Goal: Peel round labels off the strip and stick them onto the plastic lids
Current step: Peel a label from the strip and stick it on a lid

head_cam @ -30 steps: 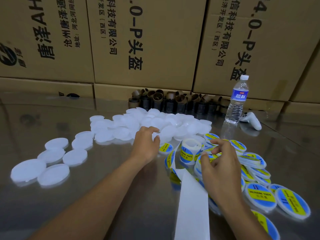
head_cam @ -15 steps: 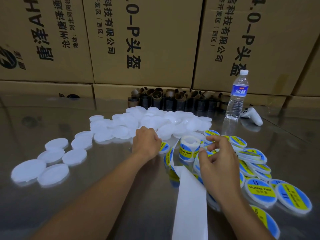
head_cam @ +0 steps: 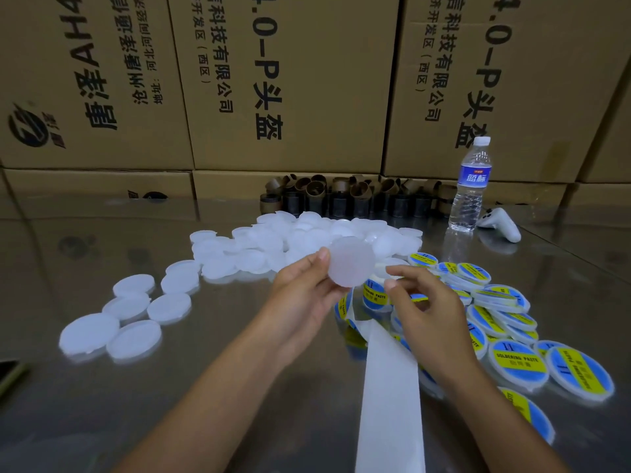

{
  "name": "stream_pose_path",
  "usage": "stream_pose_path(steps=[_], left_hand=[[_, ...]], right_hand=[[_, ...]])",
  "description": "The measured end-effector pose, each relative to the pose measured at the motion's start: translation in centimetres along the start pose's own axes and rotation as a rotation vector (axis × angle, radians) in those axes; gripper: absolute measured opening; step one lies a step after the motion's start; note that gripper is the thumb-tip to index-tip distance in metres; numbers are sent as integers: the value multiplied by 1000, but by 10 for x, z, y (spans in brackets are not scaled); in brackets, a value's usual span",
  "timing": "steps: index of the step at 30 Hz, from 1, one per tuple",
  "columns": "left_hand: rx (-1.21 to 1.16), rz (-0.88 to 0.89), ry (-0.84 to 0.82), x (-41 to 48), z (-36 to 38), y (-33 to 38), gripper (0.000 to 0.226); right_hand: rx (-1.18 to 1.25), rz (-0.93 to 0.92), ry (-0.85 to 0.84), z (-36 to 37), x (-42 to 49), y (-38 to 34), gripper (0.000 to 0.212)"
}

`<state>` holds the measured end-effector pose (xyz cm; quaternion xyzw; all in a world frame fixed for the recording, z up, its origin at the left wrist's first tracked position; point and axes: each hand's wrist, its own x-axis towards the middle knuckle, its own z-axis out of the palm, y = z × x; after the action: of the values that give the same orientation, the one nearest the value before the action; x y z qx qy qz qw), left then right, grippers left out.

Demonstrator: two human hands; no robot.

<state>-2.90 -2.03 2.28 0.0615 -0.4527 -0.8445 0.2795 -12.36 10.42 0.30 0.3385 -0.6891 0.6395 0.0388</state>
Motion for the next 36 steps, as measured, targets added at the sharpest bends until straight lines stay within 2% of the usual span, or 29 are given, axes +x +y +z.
stream_pose_path(steps=[3,6,8,10,14,21,26,31,36], left_hand=[[-164,-42,-16,-7,2,-8,37],[-156,-65,-28,-8,1,-11,40],[-77,-66,-7,-6,-1,-13,33],[99,-38,32,-4,-4,-15,26],[366,40,77,1,-9,-18,26],[481,84,35,2,-5,-15,35],[444,90,60,2,-6,-16,36],[163,23,33,2,-3,-21,39],[68,10,2,2,1,-25,14]], right_hand=[[70,27,-82,1,-1,-3,10],[148,56,-114,1,-2,-6,10],[202,70,-113,0,-3,-9,9],[247,78,-114,-1,-3,-12,11],[286,87,-138,-1,-3,-17,17],[319,151,-339,-1,-7,-19,10],[250,160,-381,0,-6,-16,11],[224,195,-292,1,-6,-15,7],[209,170,-286,2,-7,-15,6]])
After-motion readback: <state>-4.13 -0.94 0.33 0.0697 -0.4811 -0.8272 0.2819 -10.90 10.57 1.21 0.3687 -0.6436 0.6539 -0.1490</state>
